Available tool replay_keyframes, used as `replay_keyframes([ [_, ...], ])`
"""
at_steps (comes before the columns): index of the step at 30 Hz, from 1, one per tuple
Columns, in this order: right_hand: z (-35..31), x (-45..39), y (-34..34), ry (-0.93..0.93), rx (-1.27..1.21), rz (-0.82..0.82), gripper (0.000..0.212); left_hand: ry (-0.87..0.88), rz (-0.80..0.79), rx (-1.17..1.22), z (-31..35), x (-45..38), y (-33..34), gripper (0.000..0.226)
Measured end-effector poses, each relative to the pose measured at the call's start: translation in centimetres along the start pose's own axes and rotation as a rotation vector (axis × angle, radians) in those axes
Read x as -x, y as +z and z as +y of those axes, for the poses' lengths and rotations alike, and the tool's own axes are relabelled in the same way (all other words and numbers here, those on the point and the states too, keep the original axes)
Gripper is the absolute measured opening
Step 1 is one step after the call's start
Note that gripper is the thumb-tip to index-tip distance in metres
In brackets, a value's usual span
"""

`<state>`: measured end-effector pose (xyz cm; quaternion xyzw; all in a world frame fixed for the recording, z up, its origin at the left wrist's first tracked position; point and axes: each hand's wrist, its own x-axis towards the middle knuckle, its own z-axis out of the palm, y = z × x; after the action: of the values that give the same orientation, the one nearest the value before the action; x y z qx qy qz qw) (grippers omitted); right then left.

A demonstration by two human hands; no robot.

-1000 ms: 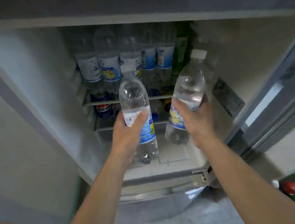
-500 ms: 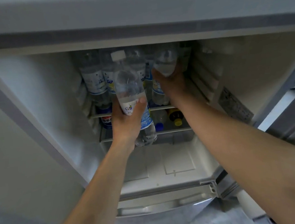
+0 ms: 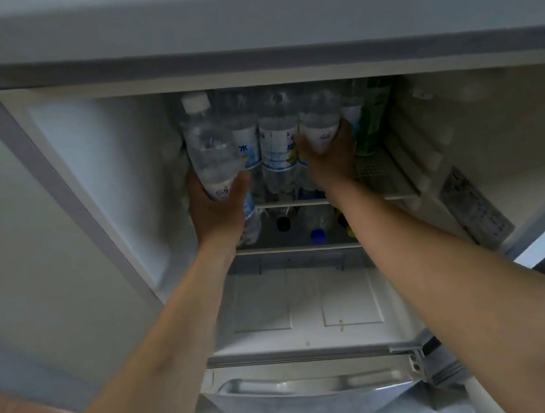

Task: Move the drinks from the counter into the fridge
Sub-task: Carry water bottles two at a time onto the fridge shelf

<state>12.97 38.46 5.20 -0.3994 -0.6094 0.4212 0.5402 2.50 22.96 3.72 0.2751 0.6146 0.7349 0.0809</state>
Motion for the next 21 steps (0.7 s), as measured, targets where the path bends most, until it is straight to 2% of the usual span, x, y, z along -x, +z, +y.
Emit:
replay_keyframes([
  [5,1.0,1.3,0.0,0.012,0.123,0.042,0.081,0.113,-0.076,0.008,0.9,-3.2,1.1,0.065],
  [9,1.3,2.1,-0.3,-0.011,0.139,0.035,0.083,0.098,-0.105,0.008,0.7,-4.3,1.7,0.066],
  [13,1.2,1.9,-0.2,0.004,0.154,0.054,0.074,0.097,-0.103,0.016,0.7,-4.5,2.2,0.076],
  [21,1.5,1.5,-0.1,0.021,0.127,0.053,0.074,0.123,-0.088,-0.051,0.7,-4.4,2.8,0.069],
])
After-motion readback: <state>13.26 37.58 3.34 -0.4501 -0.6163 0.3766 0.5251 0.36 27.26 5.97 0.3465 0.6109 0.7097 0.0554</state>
